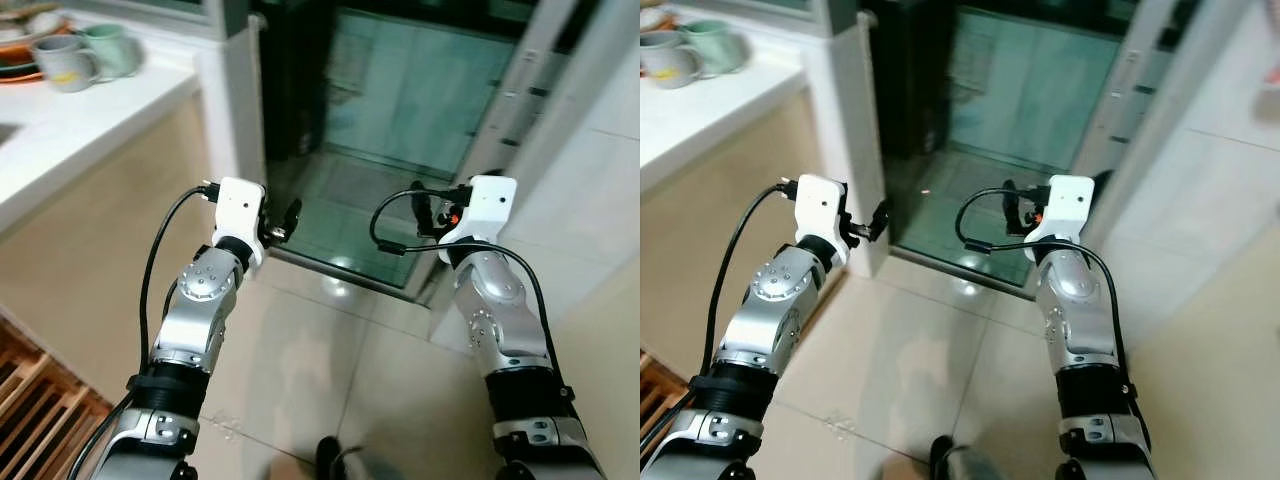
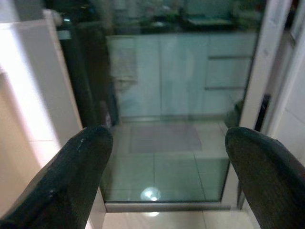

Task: Restocking fridge

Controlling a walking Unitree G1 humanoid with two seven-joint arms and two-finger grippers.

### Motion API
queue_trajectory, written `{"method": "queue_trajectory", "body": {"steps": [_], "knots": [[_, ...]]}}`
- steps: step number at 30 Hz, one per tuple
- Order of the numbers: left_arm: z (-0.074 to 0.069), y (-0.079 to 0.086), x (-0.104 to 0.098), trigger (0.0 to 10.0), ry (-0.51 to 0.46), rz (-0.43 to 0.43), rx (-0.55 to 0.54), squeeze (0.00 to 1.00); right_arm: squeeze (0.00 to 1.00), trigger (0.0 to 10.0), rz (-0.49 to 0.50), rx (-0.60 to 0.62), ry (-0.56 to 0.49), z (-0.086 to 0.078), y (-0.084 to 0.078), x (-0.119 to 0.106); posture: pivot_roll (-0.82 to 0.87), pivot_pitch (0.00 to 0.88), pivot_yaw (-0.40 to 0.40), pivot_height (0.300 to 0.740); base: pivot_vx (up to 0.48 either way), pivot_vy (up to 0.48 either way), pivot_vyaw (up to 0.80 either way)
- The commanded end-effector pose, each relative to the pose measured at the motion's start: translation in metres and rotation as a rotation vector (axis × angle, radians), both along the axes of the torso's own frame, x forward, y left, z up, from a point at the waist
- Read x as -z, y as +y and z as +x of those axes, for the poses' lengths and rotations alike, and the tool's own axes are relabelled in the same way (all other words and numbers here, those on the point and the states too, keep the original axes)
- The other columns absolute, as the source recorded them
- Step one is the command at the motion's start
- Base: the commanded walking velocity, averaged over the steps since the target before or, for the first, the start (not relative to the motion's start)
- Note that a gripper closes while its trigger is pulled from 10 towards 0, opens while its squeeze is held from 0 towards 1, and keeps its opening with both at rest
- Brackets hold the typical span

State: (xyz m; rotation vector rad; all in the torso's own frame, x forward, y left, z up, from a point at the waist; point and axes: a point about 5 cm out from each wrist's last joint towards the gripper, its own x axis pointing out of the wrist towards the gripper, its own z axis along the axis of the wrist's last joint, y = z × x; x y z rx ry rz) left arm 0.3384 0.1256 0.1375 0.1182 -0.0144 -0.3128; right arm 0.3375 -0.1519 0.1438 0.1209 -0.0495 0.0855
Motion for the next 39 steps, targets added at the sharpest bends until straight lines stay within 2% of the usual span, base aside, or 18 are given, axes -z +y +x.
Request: {"method": "queue_trajectory", "body": {"steps": [1, 2, 3, 4, 6, 11, 13, 17, 18, 20, 22, 28, 29, 36, 39], "knots": [[0.004, -0.017, -0.003, 10.0, -0.038, 0.043, 0.030, 0.00, 0.00, 10.0, -0.021, -0.021, -0.029, 0.004, 0.006, -0.007, -0.18, 0.000, -0.023, 0.732, 0.000, 0.000, -0.71], [0.004, -0.017, -0.003, 10.0, -0.038, 0.043, 0.030, 0.00, 0.00, 10.0, -0.021, -0.021, -0.029, 0.004, 0.006, -0.007, -0.18, 0.000, -0.023, 0.732, 0.000, 0.000, -0.71], [0.005, -0.027, -0.006, 10.0, -0.077, 0.096, 0.060, 0.00, 0.00, 10.0, -0.027, -0.040, -0.040, 0.006, 0.012, -0.009, -0.19, 0.000, -0.022, 0.732, 0.000, 0.000, -0.73], [0.006, -0.040, -0.011, 10.0, -0.151, 0.191, 0.110, 0.00, 0.00, 10.0, -0.052, -0.074, -0.062, 0.009, 0.022, -0.012, -0.20, 0.000, -0.021, 0.732, 0.000, 0.000, -0.75], [0.008, -0.045, -0.014, 10.0, -0.184, 0.230, 0.133, 0.00, 0.00, 10.0, -0.076, -0.090, -0.083, 0.011, 0.027, -0.016, -0.20, 0.000, -0.022, 0.732, 0.000, 0.000, -0.77], [0.009, -0.051, -0.015, 10.0, -0.177, 0.178, 0.153, 0.00, 0.00, 10.0, -0.101, -0.073, -0.100, 0.012, 0.019, -0.022, -0.24, 0.000, -0.034, 0.732, 0.000, 0.000, -0.78], [0.008, -0.051, -0.011, 10.0, -0.121, 0.081, 0.148, 0.00, 0.00, 10.0, -0.086, -0.060, -0.089, 0.009, 0.016, -0.020, -0.24, 0.000, -0.037, 0.732, 0.000, 0.000, -0.72], [0.006, -0.028, -0.002, 10.0, -0.040, -0.035, 0.060, 0.00, 0.00, 10.0, -0.045, -0.037, -0.077, 0.003, 0.010, -0.012, -0.21, 0.000, -0.021, 0.732, 0.000, 0.000, -0.28], [0.006, -0.028, -0.002, 10.0, -0.040, -0.035, 0.060, 0.00, 0.00, 10.0, -0.045, -0.037, -0.077, 0.003, 0.010, -0.012, -0.21, 0.000, -0.021, 0.732, 0.000, 0.000, 0.00], [0.000, -0.009, -0.002, 10.0, -0.002, -0.114, 0.006, 0.00, 0.00, 10.0, -0.024, -0.004, -0.071, 0.001, 0.001, -0.008, -0.19, 0.000, -0.012, 0.732, 0.000, 0.000, 0.00], [-0.001, -0.007, -0.002, 10.0, -0.002, -0.114, 0.005, 0.00, 0.00, 10.0, -0.023, -0.002, -0.071, 0.001, 0.000, -0.007, -0.19, 0.000, -0.012, 0.732, 0.000, 0.000, 0.00], [-0.002, 0.006, -0.012, 10.0, 0.021, -0.212, -0.050, 0.00, 0.00, 10.0, -0.047, -0.042, -0.068, -0.003, 0.011, -0.005, -0.15, 0.000, -0.001, 0.732, 0.000, 0.000, 0.00], [-0.002, 0.011, -0.014, 10.0, 0.033, -0.250, -0.080, 0.00, 0.00, 10.0, -0.046, -0.042, -0.061, -0.003, 0.012, -0.004, -0.15, 0.000, 0.000, 0.732, 0.000, 0.000, 0.00], [-0.010, 0.021, -0.016, 10.0, 0.059, -0.263, -0.111, 0.00, 0.00, 10.0, -0.030, -0.063, -0.056, -0.006, 0.011, -0.003, -0.15, 0.000, -0.001, 0.732, 0.000, 0.000, 0.00], [-0.019, 0.024, -0.016, 10.0, 0.065, -0.254, -0.110, 0.00, 0.00, 10.0, -0.024, -0.056, -0.036, -0.013, 0.006, 0.002, -0.16, 0.000, 0.000, 0.732, 0.000, 0.000, 0.00]]}}
